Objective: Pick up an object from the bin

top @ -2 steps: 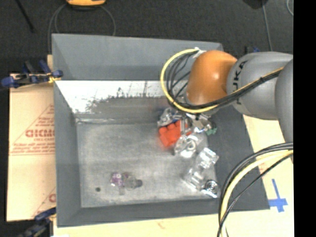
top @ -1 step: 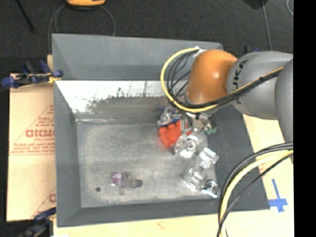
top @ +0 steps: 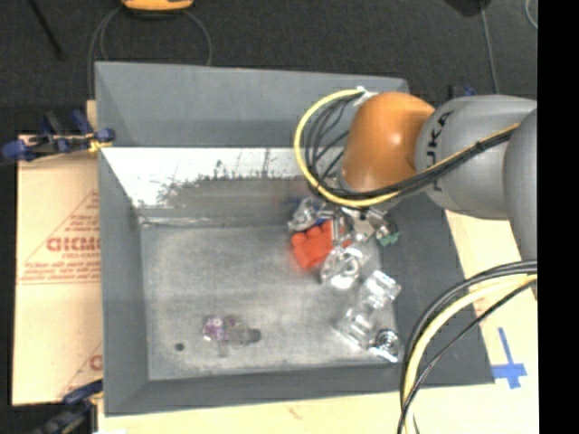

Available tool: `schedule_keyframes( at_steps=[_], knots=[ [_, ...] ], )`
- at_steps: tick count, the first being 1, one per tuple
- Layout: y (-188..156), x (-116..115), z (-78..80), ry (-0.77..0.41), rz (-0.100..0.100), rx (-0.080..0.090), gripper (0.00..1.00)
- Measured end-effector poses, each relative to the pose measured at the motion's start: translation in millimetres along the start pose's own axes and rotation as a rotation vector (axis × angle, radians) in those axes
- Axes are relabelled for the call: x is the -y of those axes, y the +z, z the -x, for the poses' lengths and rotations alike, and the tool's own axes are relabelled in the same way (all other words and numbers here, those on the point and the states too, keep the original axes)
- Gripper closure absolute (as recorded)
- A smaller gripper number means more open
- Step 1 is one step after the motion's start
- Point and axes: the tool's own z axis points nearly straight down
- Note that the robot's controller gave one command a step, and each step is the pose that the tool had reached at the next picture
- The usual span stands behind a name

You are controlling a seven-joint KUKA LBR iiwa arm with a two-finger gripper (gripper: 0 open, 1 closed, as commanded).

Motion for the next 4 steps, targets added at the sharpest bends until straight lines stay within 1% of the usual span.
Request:
schedule_keyframes(
  at_steps=[1,2,3,4],
  knots=[
    [-2.6,1.2,0.3,0.000,-0.001,-0.002,1.00],
    [-85.4,3.9,3.6,0.008,-0.004,0.000,1.00],
    [-109.0,5.7,4.8,0.014,-0.001,-0.005,1.00],
    [-111.1,6.6,6.0,0.019,0.002,-0.004,1.00]
  ],
)
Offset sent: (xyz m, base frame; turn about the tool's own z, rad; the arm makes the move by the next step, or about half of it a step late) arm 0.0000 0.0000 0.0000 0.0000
